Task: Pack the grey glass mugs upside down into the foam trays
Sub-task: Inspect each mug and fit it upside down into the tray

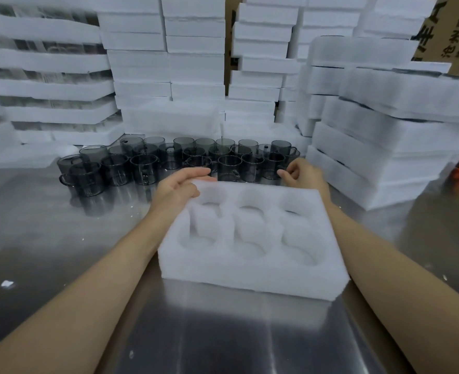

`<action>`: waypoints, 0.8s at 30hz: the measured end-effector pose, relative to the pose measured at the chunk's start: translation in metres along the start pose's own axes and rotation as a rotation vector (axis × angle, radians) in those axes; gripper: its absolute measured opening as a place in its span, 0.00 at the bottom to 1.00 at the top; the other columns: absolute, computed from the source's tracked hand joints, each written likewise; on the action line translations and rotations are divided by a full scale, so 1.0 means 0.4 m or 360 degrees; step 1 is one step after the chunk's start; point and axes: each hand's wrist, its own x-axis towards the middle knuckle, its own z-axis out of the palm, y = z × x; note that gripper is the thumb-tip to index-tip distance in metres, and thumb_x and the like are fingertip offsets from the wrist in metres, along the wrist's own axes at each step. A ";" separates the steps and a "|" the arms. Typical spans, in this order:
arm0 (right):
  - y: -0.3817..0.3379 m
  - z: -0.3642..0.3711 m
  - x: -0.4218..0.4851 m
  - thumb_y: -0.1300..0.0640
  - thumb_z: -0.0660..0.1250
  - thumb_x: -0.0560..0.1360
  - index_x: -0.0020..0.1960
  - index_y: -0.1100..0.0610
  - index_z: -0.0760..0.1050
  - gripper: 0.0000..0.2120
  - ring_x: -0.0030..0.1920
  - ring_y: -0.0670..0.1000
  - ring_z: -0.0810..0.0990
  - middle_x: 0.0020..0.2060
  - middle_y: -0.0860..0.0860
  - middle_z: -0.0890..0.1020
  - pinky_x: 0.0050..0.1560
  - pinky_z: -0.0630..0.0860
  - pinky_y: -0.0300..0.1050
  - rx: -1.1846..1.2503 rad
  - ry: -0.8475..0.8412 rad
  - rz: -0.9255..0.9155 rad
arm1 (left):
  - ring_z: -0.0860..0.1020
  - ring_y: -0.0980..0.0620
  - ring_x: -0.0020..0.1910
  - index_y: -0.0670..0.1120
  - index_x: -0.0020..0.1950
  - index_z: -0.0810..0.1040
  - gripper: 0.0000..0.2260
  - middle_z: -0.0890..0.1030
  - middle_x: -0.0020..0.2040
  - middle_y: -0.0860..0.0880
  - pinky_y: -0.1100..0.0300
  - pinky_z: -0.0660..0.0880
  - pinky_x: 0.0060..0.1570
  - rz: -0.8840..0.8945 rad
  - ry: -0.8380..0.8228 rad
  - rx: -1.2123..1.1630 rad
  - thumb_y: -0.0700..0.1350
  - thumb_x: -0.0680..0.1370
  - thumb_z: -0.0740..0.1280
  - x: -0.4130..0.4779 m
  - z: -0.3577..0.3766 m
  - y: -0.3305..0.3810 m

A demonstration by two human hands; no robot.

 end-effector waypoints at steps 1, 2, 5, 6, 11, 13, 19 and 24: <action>-0.001 0.001 0.002 0.47 0.66 0.77 0.50 0.56 0.74 0.12 0.43 0.52 0.77 0.38 0.48 0.77 0.41 0.74 0.47 -0.0021 0.0011 -0.0001 | 0.82 0.60 0.41 0.46 0.50 0.81 0.20 0.86 0.42 0.54 0.68 0.76 0.37 -0.0010 -0.0013 0.0026 0.26 0.73 0.56 0.000 0.001 -0.001; -0.001 0.002 0.004 0.47 0.66 0.77 0.52 0.56 0.74 0.12 0.43 0.52 0.76 0.39 0.48 0.77 0.41 0.73 0.46 -0.0047 0.0009 0.0003 | 0.82 0.60 0.40 0.46 0.49 0.81 0.20 0.85 0.42 0.55 0.69 0.76 0.37 -0.0020 -0.0031 0.0067 0.27 0.73 0.57 0.000 0.001 -0.001; 0.003 0.004 0.011 0.46 0.65 0.78 0.53 0.54 0.75 0.12 0.44 0.51 0.76 0.40 0.47 0.77 0.40 0.70 0.44 -0.0156 -0.0047 0.0004 | 0.80 0.61 0.43 0.51 0.47 0.83 0.17 0.84 0.43 0.58 0.71 0.74 0.39 -0.0054 -0.0112 0.0253 0.34 0.70 0.59 0.003 0.000 -0.004; 0.004 0.004 0.014 0.46 0.64 0.78 0.53 0.53 0.76 0.12 0.44 0.51 0.76 0.40 0.46 0.77 0.41 0.71 0.45 -0.0164 -0.0060 0.0019 | 0.79 0.59 0.45 0.52 0.47 0.83 0.17 0.83 0.45 0.57 0.68 0.74 0.42 -0.0082 -0.0135 0.0310 0.38 0.67 0.59 0.003 -0.001 -0.005; 0.015 0.007 0.030 0.45 0.64 0.78 0.50 0.49 0.78 0.09 0.46 0.51 0.79 0.41 0.47 0.81 0.48 0.75 0.47 -0.0014 -0.0123 0.0115 | 0.77 0.50 0.54 0.59 0.47 0.81 0.21 0.81 0.53 0.53 0.54 0.71 0.55 -0.0163 -0.0224 0.0464 0.44 0.62 0.58 0.009 0.002 -0.010; 0.017 0.009 0.034 0.48 0.65 0.78 0.47 0.50 0.77 0.07 0.43 0.50 0.79 0.40 0.49 0.82 0.48 0.76 0.47 0.0115 -0.0138 0.0155 | 0.77 0.51 0.54 0.60 0.48 0.80 0.20 0.80 0.54 0.54 0.57 0.72 0.53 -0.0133 -0.0234 0.0527 0.45 0.62 0.57 0.010 0.005 -0.011; 0.012 -0.005 0.011 0.55 0.66 0.78 0.47 0.59 0.78 0.07 0.39 0.49 0.76 0.35 0.50 0.78 0.41 0.68 0.40 0.0424 -0.0048 0.0118 | 0.77 0.63 0.46 0.60 0.49 0.79 0.20 0.81 0.46 0.63 0.69 0.71 0.43 -0.0017 -0.0232 0.0660 0.46 0.65 0.56 0.002 0.002 -0.015; 0.006 -0.056 -0.051 0.58 0.63 0.80 0.46 0.59 0.75 0.06 0.37 0.49 0.76 0.38 0.53 0.80 0.42 0.71 0.40 0.0693 0.0139 0.0077 | 0.75 0.69 0.38 0.60 0.47 0.77 0.14 0.80 0.44 0.61 0.74 0.67 0.32 -0.0019 -0.0092 0.0694 0.43 0.74 0.57 -0.007 0.019 -0.008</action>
